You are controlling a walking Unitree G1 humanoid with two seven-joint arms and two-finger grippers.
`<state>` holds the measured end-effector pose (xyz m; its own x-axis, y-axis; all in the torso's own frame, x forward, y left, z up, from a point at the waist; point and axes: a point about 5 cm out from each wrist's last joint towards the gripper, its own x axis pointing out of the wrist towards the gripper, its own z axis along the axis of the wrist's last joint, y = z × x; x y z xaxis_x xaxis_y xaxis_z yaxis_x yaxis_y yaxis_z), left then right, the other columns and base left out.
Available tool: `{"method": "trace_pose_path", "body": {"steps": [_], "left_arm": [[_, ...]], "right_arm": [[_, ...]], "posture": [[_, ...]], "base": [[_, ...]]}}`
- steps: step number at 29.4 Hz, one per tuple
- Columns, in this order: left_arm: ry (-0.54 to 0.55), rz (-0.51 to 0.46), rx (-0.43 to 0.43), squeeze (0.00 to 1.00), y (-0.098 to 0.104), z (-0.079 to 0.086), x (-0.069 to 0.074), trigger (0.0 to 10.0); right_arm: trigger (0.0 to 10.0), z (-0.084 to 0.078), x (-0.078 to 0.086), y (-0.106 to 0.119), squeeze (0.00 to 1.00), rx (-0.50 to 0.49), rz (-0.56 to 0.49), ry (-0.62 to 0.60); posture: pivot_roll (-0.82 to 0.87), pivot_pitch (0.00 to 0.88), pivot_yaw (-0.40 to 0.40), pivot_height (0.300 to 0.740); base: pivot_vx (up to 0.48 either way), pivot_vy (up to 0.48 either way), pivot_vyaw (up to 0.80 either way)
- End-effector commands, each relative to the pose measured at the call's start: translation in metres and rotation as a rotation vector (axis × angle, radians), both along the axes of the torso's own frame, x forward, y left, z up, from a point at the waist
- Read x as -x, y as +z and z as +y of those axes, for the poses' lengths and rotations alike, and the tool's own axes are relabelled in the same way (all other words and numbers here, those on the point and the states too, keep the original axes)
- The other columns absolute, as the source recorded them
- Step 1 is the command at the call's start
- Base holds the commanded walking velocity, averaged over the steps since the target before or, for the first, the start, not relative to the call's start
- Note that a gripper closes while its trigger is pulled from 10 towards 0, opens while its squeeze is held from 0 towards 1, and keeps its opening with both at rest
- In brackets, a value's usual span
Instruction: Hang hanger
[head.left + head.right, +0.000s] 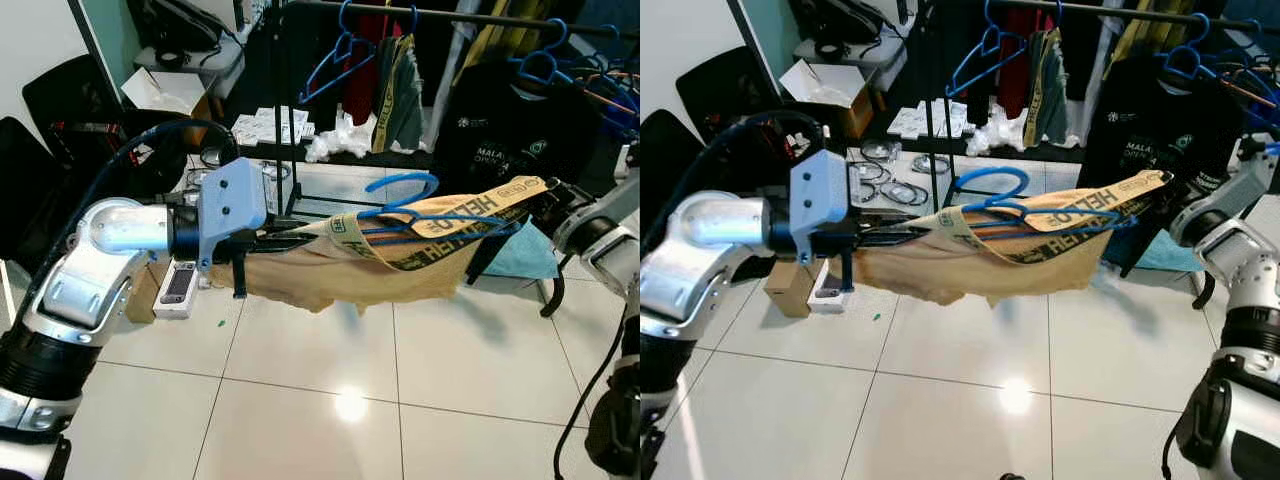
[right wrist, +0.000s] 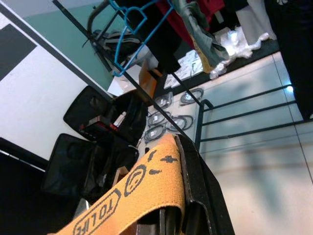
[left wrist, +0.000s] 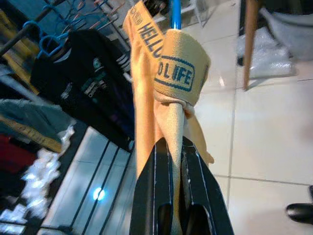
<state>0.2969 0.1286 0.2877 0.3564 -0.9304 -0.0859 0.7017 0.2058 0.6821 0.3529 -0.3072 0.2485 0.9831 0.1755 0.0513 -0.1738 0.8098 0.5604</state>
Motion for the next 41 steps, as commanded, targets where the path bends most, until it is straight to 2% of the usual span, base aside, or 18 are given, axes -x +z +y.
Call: {"method": "trace_pose_path", "body": {"steps": [1, 8, 16, 22, 23, 25, 26, 28, 29, 30, 31, 32, 33, 34, 35, 36, 38, 41], "left_arm": [[0.046, -0.011, 0.006, 0.0, -0.001, -0.002, -0.007, 10.0], [0.192, -0.037, 0.039, 0.0, 0.001, 0.004, -0.022, 10.0], [0.251, -0.07, 0.031, 0.0, 0.001, 0.007, -0.027, 10.0], [0.318, -0.122, 0.048, 0.0, 0.002, 0.003, -0.032, 10.0], [0.339, -0.134, 0.067, 0.0, 0.003, -0.001, -0.034, 10.0], [0.339, -0.134, 0.067, 0.0, 0.003, -0.001, -0.034, 10.0], [0.359, -0.143, 0.089, 0.0, 0.003, -0.008, -0.035, 10.0], [0.359, -0.143, 0.089, 0.0, 0.003, -0.008, -0.035, 10.0], [0.362, -0.143, 0.109, 0.0, 0.0, -0.018, -0.034, 10.0], [0.362, -0.143, 0.109, 0.0, 0.0, -0.018, -0.034, 10.0], [0.337, -0.119, 0.134, 0.0, -0.008, -0.035, -0.029, 10.0], [0.337, -0.119, 0.134, 0.0, -0.008, -0.035, -0.029, 10.0], [0.306, -0.092, 0.151, 0.0, -0.015, -0.05, -0.023, 10.0], [0.306, -0.092, 0.151, 0.0, -0.015, -0.05, -0.023, 10.0], [0.277, -0.064, 0.163, 0.0, -0.021, -0.062, -0.018, 10.0], [0.277, -0.064, 0.163, 0.0, -0.021, -0.062, -0.018, 10.0], [0.248, -0.031, 0.176, 0.0, -0.028, -0.075, -0.011, 10.0], [0.24, -0.016, 0.178, 0.0, -0.032, -0.08, -0.009, 10.0]], "right_arm": [[0.0, 0.005, -0.001, 0.011, 0.0, 0.013, -0.023, 0.017], [0.0, 0.012, -0.002, 0.019, 0.0, 0.024, -0.043, 0.043], [0.0, 0.014, -0.004, 0.021, 0.0, 0.025, -0.043, 0.045], [0.0, 0.026, -0.008, 0.022, 0.0, 0.033, -0.041, 0.061], [0.0, 0.033, -0.01, 0.023, 0.0, 0.033, -0.043, 0.073], [0.0, 0.033, -0.01, 0.023, 0.0, 0.033, -0.043, 0.073], [0.0, 0.044, -0.013, 0.025, 0.0, 0.035, -0.049, 0.098], [0.0, 0.044, -0.013, 0.025, 0.0, 0.035, -0.049, 0.098], [0.0, 0.057, -0.016, 0.027, 0.0, 0.037, -0.059, 0.124], [0.0, 0.057, -0.016, 0.027, 0.0, 0.037, -0.059, 0.124], [0.0, 0.073, -0.019, 0.029, 0.0, 0.037, -0.074, 0.165], [0.0, 0.073, -0.019, 0.029, 0.0, 0.037, -0.074, 0.165], [0.0, 0.086, -0.021, 0.031, 0.0, 0.042, -0.088, 0.196], [0.0, 0.086, -0.021, 0.031, 0.0, 0.042, -0.088, 0.196], [0.0, 0.096, -0.023, 0.032, 0.0, 0.043, -0.097, 0.22], [0.0, 0.096, -0.023, 0.032, 0.0, 0.043, -0.097, 0.22], [0.0, 0.104, -0.024, 0.033, 0.0, 0.05, -0.103, 0.242], [0.0, 0.107, -0.024, 0.033, 0.0, 0.055, -0.104, 0.25]], "posture": [[-0.04, 0.122, 0.02, 0.74], [-0.04, 0.122, 0.018, 0.74], [-0.04, 0.123, 0.018, 0.74], [-0.04, 0.123, 0.017, 0.74], [-0.04, 0.123, 0.017, 0.74], [-0.04, 0.123, 0.017, 0.74], [-0.04, 0.123, 0.017, 0.74], [-0.04, 0.123, 0.017, 0.74], [-0.04, 0.122, 0.017, 0.74], [-0.04, 0.122, 0.017, 0.74], [-0.03, 0.121, 0.014, 0.74], [-0.03, 0.121, 0.014, 0.74], [-0.03, 0.121, 0.013, 0.74], [-0.03, 0.121, 0.013, 0.74], [-0.03, 0.12, 0.012, 0.74], [-0.03, 0.12, 0.012, 0.74], [-0.03, 0.121, 0.012, 0.74], [-0.03, 0.121, 0.013, 0.74]], "base": [[0.0, 0.0, 0.0], [0.0, 0.0, 0.0], [0.0, 0.0, 0.0], [0.0, 0.0, 0.0], [0.0, 0.0, 0.0], [0.0, 0.0, 0.0], [0.0, 0.0, 0.0], [0.0, 0.0, 0.0], [0.0, 0.0, 0.0], [0.0, 0.0, 0.0], [0.0, 0.0, 0.0], [0.0, 0.0, 0.0], [0.0, 0.0, 0.0], [0.0, 0.0, 0.0], [0.0, 0.0, 0.0], [0.0, 0.0, 0.0], [0.0, 0.0, 0.0], [0.0, 0.0, 0.0]]}}
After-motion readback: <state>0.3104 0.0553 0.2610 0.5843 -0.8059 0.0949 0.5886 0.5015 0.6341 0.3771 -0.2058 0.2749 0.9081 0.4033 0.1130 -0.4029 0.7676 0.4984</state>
